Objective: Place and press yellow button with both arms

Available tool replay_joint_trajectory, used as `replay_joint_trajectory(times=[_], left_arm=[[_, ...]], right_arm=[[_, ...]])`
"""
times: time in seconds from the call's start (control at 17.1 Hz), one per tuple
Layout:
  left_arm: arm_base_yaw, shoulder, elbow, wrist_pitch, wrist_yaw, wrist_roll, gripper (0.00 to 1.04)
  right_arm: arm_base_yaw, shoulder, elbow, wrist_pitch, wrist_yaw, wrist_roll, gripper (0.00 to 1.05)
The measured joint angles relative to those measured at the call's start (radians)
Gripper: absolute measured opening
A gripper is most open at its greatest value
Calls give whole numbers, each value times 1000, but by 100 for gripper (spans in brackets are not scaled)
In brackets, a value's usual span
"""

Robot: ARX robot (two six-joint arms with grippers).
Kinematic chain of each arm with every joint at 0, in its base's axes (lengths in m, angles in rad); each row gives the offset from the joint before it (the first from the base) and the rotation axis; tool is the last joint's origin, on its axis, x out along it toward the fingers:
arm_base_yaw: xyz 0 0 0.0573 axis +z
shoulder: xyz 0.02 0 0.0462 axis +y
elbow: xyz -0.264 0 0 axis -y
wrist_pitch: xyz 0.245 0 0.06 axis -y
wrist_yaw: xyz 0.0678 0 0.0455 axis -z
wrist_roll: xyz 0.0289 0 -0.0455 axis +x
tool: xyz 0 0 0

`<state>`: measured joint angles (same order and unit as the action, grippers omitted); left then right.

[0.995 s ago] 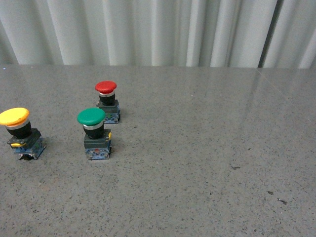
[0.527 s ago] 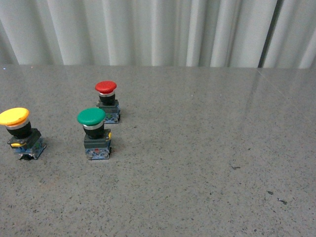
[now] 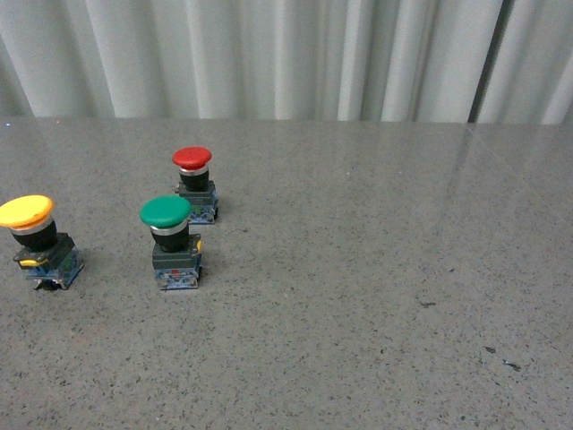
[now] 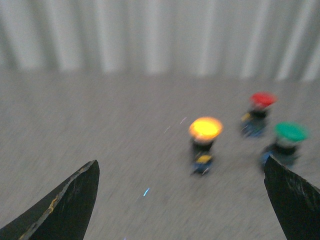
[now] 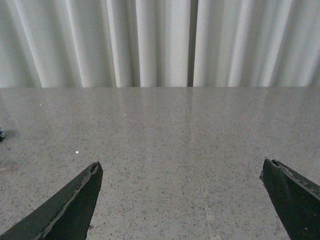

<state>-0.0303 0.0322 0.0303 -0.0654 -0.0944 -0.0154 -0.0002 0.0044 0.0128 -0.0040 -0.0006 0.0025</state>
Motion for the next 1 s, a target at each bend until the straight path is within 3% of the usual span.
replay_joint_trajectory(times=[0.06, 0.12, 0.18, 0.23, 0.53, 0.7, 1.0], left_arm=[[-92, 113, 39, -24, -200, -31, 98], [-126, 250, 82, 49, -333, -30, 98], [-105, 360, 123, 152, -441, -17, 98], [-67, 456, 161, 257, -486, 4, 98], [-39, 889, 362, 576, -312, 87, 98], [-90, 1219, 524, 532, -155, 102, 98], [-145, 1442, 681, 437, -79, 38, 98]], right_arm=[[0, 0, 0, -1, 2, 0, 98], [0, 0, 0, 0, -1, 0, 98], [0, 0, 0, 2, 0, 0, 98], [0, 0, 0, -2, 3, 0, 98], [0, 0, 0, -1, 1, 0, 98], [0, 0, 0, -1, 0, 0, 98], [0, 0, 0, -1, 0, 0, 98]])
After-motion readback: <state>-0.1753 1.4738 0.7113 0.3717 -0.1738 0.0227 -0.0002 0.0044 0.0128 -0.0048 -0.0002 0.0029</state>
